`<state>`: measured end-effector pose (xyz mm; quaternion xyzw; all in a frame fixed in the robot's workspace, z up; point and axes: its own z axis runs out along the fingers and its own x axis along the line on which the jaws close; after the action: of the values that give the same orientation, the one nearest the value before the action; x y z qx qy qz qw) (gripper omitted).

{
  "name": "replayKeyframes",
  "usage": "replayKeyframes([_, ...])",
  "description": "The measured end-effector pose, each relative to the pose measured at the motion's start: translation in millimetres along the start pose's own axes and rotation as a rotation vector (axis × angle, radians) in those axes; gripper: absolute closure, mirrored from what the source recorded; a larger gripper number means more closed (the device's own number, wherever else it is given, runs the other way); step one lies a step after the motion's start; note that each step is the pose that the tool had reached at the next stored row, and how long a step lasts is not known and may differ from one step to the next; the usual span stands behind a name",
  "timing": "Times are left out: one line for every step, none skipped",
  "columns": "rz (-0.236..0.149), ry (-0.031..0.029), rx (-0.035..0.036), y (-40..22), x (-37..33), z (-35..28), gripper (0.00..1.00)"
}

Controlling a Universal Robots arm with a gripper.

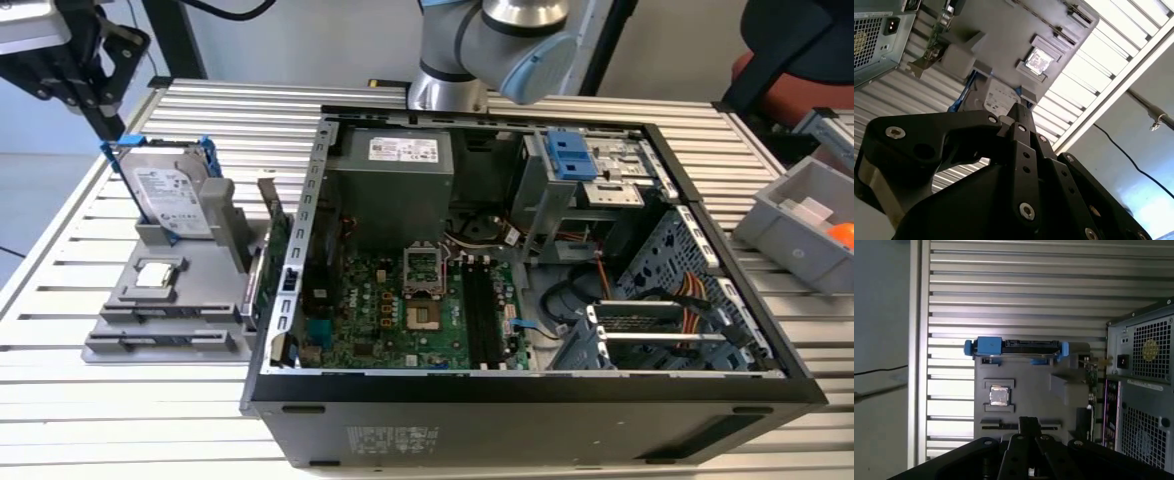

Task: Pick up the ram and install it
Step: 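Reach for the ram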

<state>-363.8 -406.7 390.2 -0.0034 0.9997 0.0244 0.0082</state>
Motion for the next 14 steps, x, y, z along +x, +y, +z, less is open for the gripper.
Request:
replayKeyframes([0.0, 0.0001, 0.0, -0.9, -0.2, 0.0, 1.0])
replayKeyframes([0.0, 0.0001, -0.0001, -1.7, -0.4, 0.0, 1.0])
replayKeyframes([0.0, 0.0002, -0.0001, -2.3, -0.5, -0.1, 1.0])
replayKeyframes([0.0, 0.0002, 0.0, -2.9, -0.6, -0.1, 1.0])
replayKeyframes([0.0, 0.0001, 0.0, -3.6, -0.7, -0.1, 1.0])
replayKeyframes([0.0, 0.0001, 0.0, -4.2, -0.8, -0.2, 1.0])
replayKeyframes([0.0, 0.0001, -0.0001, -4.6, -0.9, -0.2, 1.0])
replayKeyframes([0.0, 0.0001, 0.0, -5.0, -0.9, -0.2, 1.0])
replayKeyframes([0.0, 0.0001, -0.0001, -5.4, -1.0, -0.2, 1.0])
replayKeyframes([0.0, 0.0001, 0.0, -6.0, -1.1, -0.3, 1.0])
replayKeyframes([0.0, 0.0001, 0.0, -6.5, -1.1, -0.3, 1.0])
replayKeyframes([0.0, 0.0002, 0.0, -7.1, -1.2, -0.3, 1.0])
replayKeyframes([0.0, 0.0001, -0.0001, -7.7, -1.2, -0.3, 1.0])
replayKeyframes([0.0, 0.0001, 0.0, -8.5, -1.3, -0.4, 1.0])
